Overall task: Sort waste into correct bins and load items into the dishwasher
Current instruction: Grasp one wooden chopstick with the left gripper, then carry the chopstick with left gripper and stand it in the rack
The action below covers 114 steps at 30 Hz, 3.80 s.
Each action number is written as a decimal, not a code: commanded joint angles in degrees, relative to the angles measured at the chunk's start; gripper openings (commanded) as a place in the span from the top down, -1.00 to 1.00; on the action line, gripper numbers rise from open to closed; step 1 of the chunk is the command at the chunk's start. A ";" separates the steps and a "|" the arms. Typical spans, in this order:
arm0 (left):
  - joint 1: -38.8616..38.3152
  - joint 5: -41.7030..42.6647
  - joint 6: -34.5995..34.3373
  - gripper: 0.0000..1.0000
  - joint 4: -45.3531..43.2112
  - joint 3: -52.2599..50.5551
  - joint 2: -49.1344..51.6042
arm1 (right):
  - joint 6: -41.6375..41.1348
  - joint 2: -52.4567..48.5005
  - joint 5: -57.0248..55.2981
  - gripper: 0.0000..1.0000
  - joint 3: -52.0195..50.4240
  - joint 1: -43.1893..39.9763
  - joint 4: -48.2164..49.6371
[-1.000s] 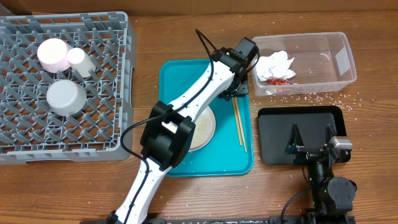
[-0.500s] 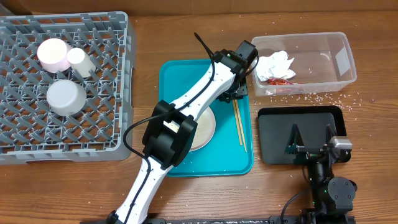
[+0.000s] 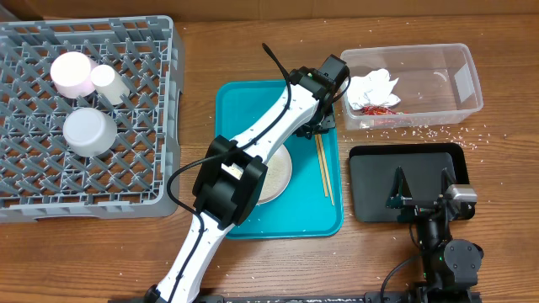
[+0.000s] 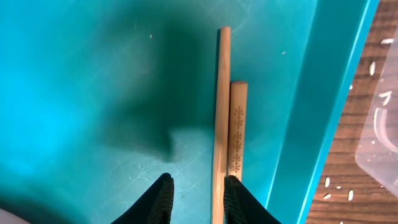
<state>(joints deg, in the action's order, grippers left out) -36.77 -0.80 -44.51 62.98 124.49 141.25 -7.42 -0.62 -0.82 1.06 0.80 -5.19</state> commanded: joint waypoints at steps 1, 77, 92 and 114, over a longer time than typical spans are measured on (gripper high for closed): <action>-0.76 -1.79 -0.96 0.40 -0.50 -0.31 0.96 | 0.39 0.44 0.09 -1.00 -0.61 0.22 0.39; 43.80 6.64 50.07 0.92 15.02 22.95 -7.50 | 0.39 0.44 0.09 -1.00 -0.61 0.22 0.39; 43.93 5.16 43.78 -0.13 5.29 18.12 -7.58 | 0.39 0.44 0.09 -1.00 -0.61 0.22 0.39; 15.98 15.21 18.49 -0.20 23.12 25.03 -6.14 | 0.39 0.44 0.09 -1.00 -0.61 0.22 0.39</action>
<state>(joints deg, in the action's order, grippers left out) -16.21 24.67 -15.16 86.17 150.21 133.60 -7.42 -0.62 -0.82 1.06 0.80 -5.17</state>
